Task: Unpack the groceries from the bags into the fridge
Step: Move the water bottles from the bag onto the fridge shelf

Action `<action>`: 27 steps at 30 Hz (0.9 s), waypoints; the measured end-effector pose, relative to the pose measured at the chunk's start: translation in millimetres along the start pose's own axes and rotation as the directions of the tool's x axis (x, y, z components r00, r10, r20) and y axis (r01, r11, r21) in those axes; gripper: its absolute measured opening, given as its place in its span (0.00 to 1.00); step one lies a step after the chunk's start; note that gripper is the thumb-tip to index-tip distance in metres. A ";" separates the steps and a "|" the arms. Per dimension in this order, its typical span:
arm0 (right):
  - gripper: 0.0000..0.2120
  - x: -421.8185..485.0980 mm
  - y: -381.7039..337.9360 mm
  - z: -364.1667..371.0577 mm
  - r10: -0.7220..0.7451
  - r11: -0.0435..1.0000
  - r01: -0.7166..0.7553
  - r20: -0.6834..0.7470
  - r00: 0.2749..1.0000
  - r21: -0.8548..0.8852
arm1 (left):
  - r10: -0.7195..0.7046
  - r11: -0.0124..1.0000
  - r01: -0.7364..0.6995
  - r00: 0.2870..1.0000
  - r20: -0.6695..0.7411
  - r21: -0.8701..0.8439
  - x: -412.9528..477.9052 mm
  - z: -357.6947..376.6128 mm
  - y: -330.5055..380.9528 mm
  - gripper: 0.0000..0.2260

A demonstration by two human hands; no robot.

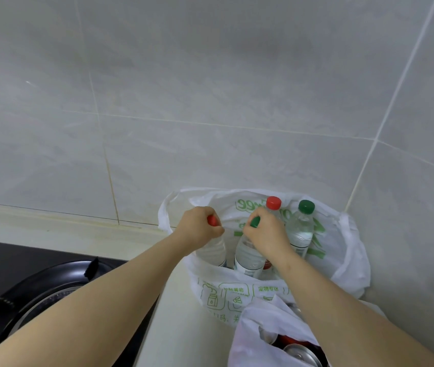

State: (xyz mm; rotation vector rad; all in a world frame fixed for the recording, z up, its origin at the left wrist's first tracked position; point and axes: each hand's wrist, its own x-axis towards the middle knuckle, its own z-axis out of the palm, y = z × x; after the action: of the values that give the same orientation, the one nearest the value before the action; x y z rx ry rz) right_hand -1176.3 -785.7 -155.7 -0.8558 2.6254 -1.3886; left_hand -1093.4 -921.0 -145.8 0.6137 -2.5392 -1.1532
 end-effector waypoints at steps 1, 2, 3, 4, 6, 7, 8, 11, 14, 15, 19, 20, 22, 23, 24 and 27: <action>0.04 0.8 0.1 1.2 0.018 1.000 -0.018 -0.007 1.000 0.017 | -0.019 1.000 0.020 1.000 0.006 -0.018 0.0 1.1 1.8 0.03; 0.05 1.3 0.5 2.7 0.035 0.999 -0.035 -0.013 0.999 0.038 | -0.041 0.998 0.041 0.999 0.000 -0.047 0.3 2.9 3.0 0.04; 0.05 1.5 1.1 4.5 0.048 0.997 -0.047 -0.020 0.999 0.061 | -0.066 0.994 0.065 0.998 -0.015 -0.085 0.1 5.1 3.2 0.05; 0.05 1.7 2.4 6.1 0.056 0.995 -0.054 -0.026 0.998 0.081 | -0.093 0.987 0.088 0.995 -0.031 -0.133 0.6 7.8 2.7 0.06; 0.05 2.8 5.0 8.2 0.079 0.990 -0.074 -0.032 0.996 0.123 | -0.163 0.952 0.147 0.986 -0.038 -0.269 0.2 11.7 2.4 0.07; 0.06 4.1 6.1 8.5 0.100 0.985 -0.095 -0.029 0.995 0.145 | -0.205 0.922 0.186 0.978 -0.022 -0.341 0.0 13.1 2.3 0.07; 0.06 5.1 6.7 8.2 0.124 0.978 -0.118 -0.023 0.992 0.170 | -0.243 0.890 0.223 0.970 0.002 -0.398 0.1 14.2 2.2 0.07; 0.10 9.0 9.6 8.3 0.186 0.952 -0.181 0.001 0.982 0.245 | -0.309 0.813 0.308 0.947 0.082 -0.494 -0.3 16.3 2.6 0.09; 0.10 12.5 10.7 11.2 0.221 0.932 -0.228 0.056 0.974 0.280 | -0.328 0.783 0.342 0.937 0.123 -0.520 -0.1 19.1 1.6 0.09; 0.09 14.1 11.1 13.0 0.233 0.921 -0.244 0.072 0.970 0.303 | -0.330 0.777 0.347 0.935 0.131 -0.524 -0.2 20.2 1.0 0.09; 0.05 17.5 14.4 18.0 0.295 0.890 -0.312 0.102 0.950 0.333 | -0.329 0.779 0.365 0.930 0.163 -0.510 2.8 21.4 -1.7 0.07; 0.04 17.0 16.2 18.7 0.315 0.881 -0.337 0.120 0.941 0.333 | -0.330 0.784 0.373 0.927 0.176 -0.497 4.4 20.7 -1.7 0.07; 0.04 16.4 19.7 19.8 0.342 0.868 -0.375 0.155 0.927 0.326 | -0.343 0.786 0.401 0.916 0.208 -0.470 7.6 19.3 -1.6 0.08; 0.03 16.4 20.6 19.6 0.347 0.866 -0.384 0.167 0.923 0.321 | -0.359 0.782 0.427 0.904 0.233 -0.454 8.8 18.7 -1.6 0.08; 0.03 16.5 20.7 18.9 0.354 0.864 -0.394 0.179 0.918 0.313 | -0.376 0.772 0.459 0.887 0.266 -0.440 10.1 18.7 -1.5 0.07; 0.08 15.5 20.0 13.5 0.423 0.831 -0.484 0.253 0.870 0.274 | -0.405 0.745 0.534 0.838 0.365 -0.400 11.5 21.4 0.6 0.05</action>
State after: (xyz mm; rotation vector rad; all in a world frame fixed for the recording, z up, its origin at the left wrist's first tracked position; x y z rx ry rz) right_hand -1194.4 -794.6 -176.1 -0.2671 2.1662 -1.4613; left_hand -1112.6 -912.5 -158.1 1.0662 -2.1712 -2.0951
